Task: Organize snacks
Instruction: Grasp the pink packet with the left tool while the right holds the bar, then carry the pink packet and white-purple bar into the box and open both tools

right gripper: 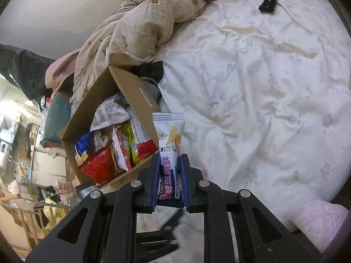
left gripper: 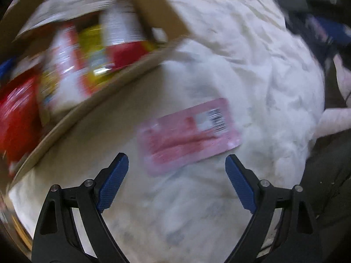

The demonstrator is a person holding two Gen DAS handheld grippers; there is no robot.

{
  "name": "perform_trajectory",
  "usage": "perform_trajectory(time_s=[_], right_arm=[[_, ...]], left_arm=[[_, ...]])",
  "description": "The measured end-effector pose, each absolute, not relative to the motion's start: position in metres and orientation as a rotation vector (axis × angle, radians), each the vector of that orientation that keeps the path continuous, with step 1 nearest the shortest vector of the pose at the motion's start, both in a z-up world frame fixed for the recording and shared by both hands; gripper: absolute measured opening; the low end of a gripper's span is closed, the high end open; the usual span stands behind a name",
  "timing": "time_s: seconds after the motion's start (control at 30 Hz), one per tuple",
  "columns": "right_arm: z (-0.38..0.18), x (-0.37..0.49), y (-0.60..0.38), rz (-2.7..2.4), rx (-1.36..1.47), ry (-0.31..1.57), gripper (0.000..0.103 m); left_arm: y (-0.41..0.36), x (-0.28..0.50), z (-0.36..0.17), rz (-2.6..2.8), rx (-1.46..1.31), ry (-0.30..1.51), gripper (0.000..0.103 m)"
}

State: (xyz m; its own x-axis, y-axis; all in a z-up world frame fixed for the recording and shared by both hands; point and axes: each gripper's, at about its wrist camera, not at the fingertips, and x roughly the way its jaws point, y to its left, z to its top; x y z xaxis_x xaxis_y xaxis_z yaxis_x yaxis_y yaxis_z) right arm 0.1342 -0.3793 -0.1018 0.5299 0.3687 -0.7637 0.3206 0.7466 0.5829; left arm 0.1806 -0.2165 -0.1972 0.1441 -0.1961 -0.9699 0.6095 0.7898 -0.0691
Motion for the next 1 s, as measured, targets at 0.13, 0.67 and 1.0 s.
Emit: perform_trajectory(time_s=[0.13, 0.67, 1.0], right_arm=[[-0.102, 0.131, -0.394, 0.021, 0.829, 1.017, 0.019], [-0.098, 0.132, -0.394, 0.062, 0.870, 1.000, 0.019], [-0.094, 0.134, -0.383, 0.084, 0.836, 0.997, 0.019]], left_arm=[[-0.244, 0.182, -0.213, -0.716, 0.557, 1.299, 0.088], [-0.253, 0.187, -0.196, -0.869, 0.686, 1.194, 0.018], [-0.203, 0.175, -0.152, -0.773, 0.494, 1.192, 0.006]])
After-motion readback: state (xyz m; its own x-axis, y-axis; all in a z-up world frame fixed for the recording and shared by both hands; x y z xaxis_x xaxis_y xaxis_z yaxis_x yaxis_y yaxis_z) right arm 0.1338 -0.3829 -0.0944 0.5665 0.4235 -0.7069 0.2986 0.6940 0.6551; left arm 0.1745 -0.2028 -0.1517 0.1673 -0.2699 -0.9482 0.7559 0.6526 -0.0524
